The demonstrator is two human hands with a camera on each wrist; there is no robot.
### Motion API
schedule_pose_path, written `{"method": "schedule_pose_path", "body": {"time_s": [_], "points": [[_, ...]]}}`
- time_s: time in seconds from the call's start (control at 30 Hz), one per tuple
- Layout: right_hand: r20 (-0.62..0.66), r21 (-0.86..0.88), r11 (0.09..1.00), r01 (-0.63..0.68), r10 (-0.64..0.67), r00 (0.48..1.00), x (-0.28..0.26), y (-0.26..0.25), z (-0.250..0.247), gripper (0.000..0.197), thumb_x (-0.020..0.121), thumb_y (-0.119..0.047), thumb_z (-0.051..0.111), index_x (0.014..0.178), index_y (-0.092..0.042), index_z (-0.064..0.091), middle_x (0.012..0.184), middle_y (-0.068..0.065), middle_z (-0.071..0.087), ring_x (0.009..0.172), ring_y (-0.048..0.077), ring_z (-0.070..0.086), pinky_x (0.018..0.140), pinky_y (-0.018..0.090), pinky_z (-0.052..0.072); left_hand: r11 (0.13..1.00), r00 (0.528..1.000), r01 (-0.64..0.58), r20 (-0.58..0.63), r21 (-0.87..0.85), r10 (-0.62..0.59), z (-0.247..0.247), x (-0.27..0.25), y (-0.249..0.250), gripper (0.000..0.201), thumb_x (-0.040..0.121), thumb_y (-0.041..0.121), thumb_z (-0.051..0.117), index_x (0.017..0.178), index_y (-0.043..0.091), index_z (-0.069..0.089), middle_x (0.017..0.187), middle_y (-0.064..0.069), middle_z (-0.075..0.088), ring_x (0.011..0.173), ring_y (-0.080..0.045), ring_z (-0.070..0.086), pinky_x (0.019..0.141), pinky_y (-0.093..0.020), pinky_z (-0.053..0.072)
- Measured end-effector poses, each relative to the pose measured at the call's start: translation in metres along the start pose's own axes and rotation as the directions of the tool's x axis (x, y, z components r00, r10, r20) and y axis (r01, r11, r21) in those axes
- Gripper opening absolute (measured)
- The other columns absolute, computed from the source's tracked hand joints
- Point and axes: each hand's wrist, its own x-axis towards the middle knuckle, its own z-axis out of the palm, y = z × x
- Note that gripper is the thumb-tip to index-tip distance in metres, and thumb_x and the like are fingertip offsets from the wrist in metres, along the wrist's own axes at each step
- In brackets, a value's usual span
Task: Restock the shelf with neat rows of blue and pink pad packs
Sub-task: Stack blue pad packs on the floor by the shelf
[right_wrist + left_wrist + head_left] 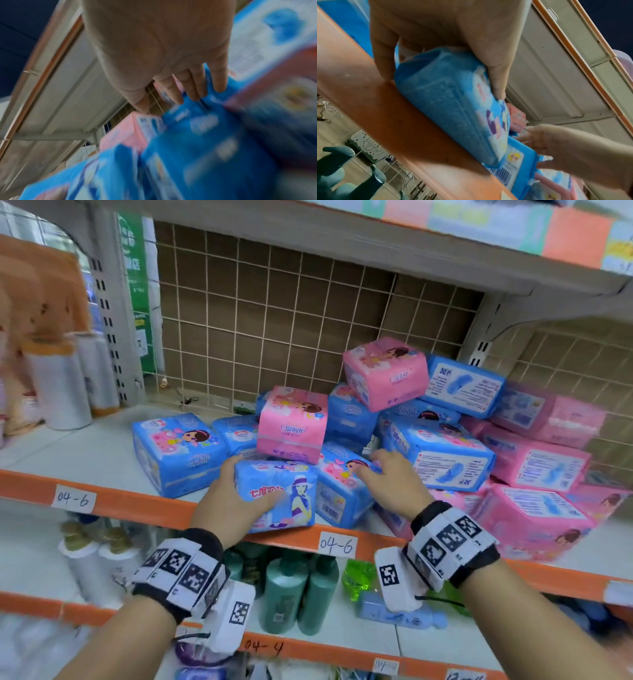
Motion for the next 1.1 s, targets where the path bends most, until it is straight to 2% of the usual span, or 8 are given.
{"method": "schedule_pose_path", "body": {"time_s": [0.07,0.17,0.37,0.53,0.6,0.83,0.97,1.1], "points": [[0.137,-0.123,0.991,0.044,-0.027,0.99,-0.015,0.005,0.032,0.06,0.088,-0.043,0.051,0.138,-0.014,0.038,0.145,0.016,0.03,0.137,0.032,0.022,0.111,0.039,0.02,1.0,1.0,-0.007,0.008,0.001,0.007,0.002,0.001,-0.005,0.096,0.062,0.059,0.074,0.138,0.031,0.022,0.138,-0.005,0.044,0.123,-0.023,0.046,0.098,-0.037,0.04],[0.101,-0.088,0.988,0.125,-0.116,0.988,-0.025,0.006,0.062,0.068,0.09,-0.039,0.049,0.148,-0.024,0.016,0.157,0.009,0.004,0.144,0.028,-0.003,0.115,0.036,0.003,0.999,0.999,-0.035,0.011,-0.036,0.035,0.002,-0.003,-0.003,0.094,0.062,0.054,0.077,0.136,0.032,0.024,0.137,-0.004,0.044,0.122,-0.021,0.046,0.095,-0.032,0.037],[0.086,0.213,0.968,0.133,-0.154,0.984,-0.016,-0.003,0.064,0.06,0.091,-0.019,0.053,0.145,-0.023,0.026,0.156,0.003,0.011,0.145,0.02,0.003,0.117,0.035,0.008,0.917,0.991,-0.096,0.052,-0.388,0.126,0.002,-0.027,0.003,0.067,0.054,0.043,0.08,0.106,0.041,0.039,0.112,0.017,0.058,0.101,0.0,0.06,0.088,-0.025,0.051],[-0.068,0.491,0.863,0.119,-0.098,0.993,-0.053,0.028,0.032,0.044,0.083,0.003,0.057,0.123,-0.013,0.049,0.127,-0.001,0.049,0.122,0.016,0.045,0.101,0.02,0.034,0.853,0.977,-0.136,0.076,-0.505,0.201,0.023,-0.048,0.023,0.072,0.046,0.046,0.078,0.108,0.039,0.042,0.107,0.022,0.06,0.099,-0.002,0.062,0.086,-0.026,0.052],[-0.101,0.513,0.848,0.133,-0.095,0.99,-0.075,0.055,0.009,0.042,0.083,0.004,0.056,0.116,-0.022,0.05,0.116,-0.003,0.053,0.107,0.014,0.052,0.086,0.013,0.041,0.827,0.958,-0.174,0.103,-0.535,0.269,0.042,-0.056,0.042,0.074,0.045,0.04,0.085,0.107,0.036,0.044,0.103,0.022,0.063,0.093,0.0,0.064,0.08,-0.02,0.052],[-0.285,0.592,0.798,0.113,0.076,0.956,-0.126,0.193,-0.09,0.027,0.083,0.005,0.057,0.097,-0.018,0.06,0.104,0.006,0.062,0.094,0.018,0.058,0.085,0.026,0.046,0.741,0.872,-0.313,0.129,-0.594,0.471,0.16,-0.092,0.152,0.066,0.047,0.043,0.077,0.104,0.034,0.046,0.093,0.028,0.067,0.079,0.005,0.066,0.064,-0.01,0.05],[-0.368,0.553,0.83,0.073,0.165,0.915,-0.131,0.274,-0.134,0.026,0.083,0.003,0.058,0.086,-0.024,0.058,0.099,0.002,0.06,0.085,0.003,0.056,0.07,0.009,0.043,0.764,0.86,-0.367,0.121,-0.531,0.496,0.229,-0.105,0.212,0.069,0.043,0.052,0.076,0.104,0.042,0.045,0.093,0.03,0.065,0.082,0.005,0.064,0.071,-0.01,0.049],[-0.364,0.537,0.843,0.03,0.199,0.91,-0.111,0.331,-0.163,0.015,0.084,-0.004,0.06,0.091,-0.018,0.059,0.095,-0.005,0.056,0.089,0.012,0.054,0.066,0.003,0.037,0.798,0.87,-0.421,0.056,-0.431,0.49,0.275,-0.098,0.252,0.078,0.049,0.046,0.087,0.111,0.037,0.04,0.103,0.021,0.057,0.092,-0.006,0.061,0.085,-0.027,0.049]]}}
